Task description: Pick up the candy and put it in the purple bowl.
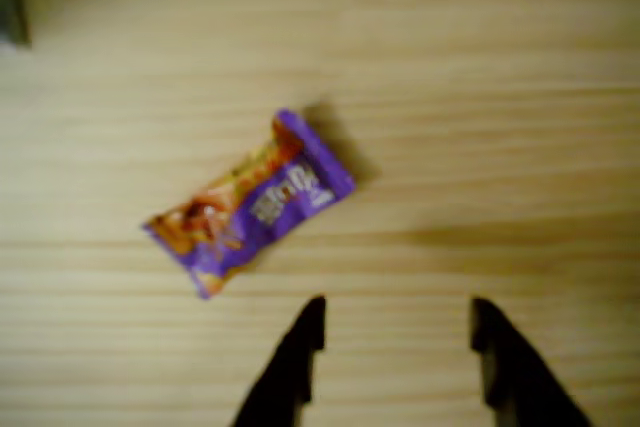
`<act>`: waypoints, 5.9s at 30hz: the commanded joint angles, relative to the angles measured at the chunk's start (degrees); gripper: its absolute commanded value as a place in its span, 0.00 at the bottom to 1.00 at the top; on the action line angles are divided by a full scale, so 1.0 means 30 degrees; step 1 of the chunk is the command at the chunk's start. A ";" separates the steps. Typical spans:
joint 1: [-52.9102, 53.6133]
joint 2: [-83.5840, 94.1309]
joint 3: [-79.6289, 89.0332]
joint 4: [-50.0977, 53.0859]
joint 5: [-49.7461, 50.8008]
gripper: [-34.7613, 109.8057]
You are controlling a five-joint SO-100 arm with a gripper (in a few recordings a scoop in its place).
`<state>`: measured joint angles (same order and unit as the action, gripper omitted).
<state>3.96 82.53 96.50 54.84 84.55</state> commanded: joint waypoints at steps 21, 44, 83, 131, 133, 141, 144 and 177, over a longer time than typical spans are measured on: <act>-0.3047 -0.7031 -1.5293 0.9756 0.9316 0.52; -0.4189 -0.9609 -1.6318 0.9170 1.2100 0.52; -0.2695 -1.0049 -1.8311 0.8730 1.3184 0.60; -0.2578 -1.2012 -1.9717 1.1865 1.0986 0.39; -0.2578 -1.1924 -1.9922 1.2158 1.0840 0.38; -0.2578 -1.1748 -2.0068 1.2539 1.0811 0.35; -0.2607 -1.1748 -2.0186 1.2686 1.0723 0.35; -0.2637 -1.3447 -2.0889 1.2188 0.9580 0.36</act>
<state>-3.43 40.69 36.91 91.76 113.12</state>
